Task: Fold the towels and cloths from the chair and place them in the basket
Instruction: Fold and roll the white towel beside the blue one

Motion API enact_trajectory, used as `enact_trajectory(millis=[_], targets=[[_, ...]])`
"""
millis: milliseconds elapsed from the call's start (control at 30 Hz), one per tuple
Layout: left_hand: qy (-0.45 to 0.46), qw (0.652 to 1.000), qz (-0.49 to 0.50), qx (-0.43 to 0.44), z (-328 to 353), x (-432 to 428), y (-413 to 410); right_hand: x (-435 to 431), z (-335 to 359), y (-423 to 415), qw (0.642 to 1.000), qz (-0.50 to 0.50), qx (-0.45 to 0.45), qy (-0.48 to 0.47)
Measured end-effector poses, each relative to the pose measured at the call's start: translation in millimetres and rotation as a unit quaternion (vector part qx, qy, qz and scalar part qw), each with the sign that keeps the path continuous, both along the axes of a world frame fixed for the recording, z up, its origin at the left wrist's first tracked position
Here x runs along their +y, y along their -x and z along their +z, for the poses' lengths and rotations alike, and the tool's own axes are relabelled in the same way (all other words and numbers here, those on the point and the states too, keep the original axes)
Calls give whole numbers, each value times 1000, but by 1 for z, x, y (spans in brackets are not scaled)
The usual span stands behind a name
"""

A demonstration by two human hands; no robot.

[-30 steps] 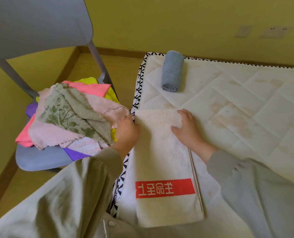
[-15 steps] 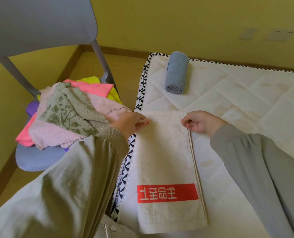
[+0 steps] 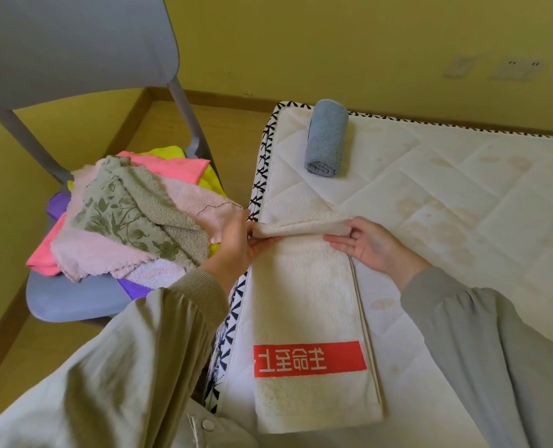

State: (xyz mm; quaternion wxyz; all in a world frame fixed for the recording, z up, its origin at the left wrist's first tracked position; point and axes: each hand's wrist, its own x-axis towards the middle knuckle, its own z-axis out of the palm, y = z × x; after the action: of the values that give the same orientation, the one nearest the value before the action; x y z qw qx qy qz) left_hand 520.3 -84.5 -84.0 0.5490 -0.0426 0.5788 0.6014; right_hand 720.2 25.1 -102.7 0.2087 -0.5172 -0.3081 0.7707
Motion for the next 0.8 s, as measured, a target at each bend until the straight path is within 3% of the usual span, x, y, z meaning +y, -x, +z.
enact_trajectory(millis=[133,300,433,667,800], targets=[[39,995,-30,83,-4,0,-1,-2,1,0,999,-47,-25,9],[42,971,-151,180,-11,-13,4,-8,-2,-1,986,67,-102,-112],[29,943,-190,271,-14,-23,3,-14,-4,-2,958,119,-166,-201],[83,856,-278,428,-28,-30,2,-25,-16,-4,880,165,-291,-337],[99,781,-330,521,-30,-27,2,-25,-18,-2,840,210,-327,-380]])
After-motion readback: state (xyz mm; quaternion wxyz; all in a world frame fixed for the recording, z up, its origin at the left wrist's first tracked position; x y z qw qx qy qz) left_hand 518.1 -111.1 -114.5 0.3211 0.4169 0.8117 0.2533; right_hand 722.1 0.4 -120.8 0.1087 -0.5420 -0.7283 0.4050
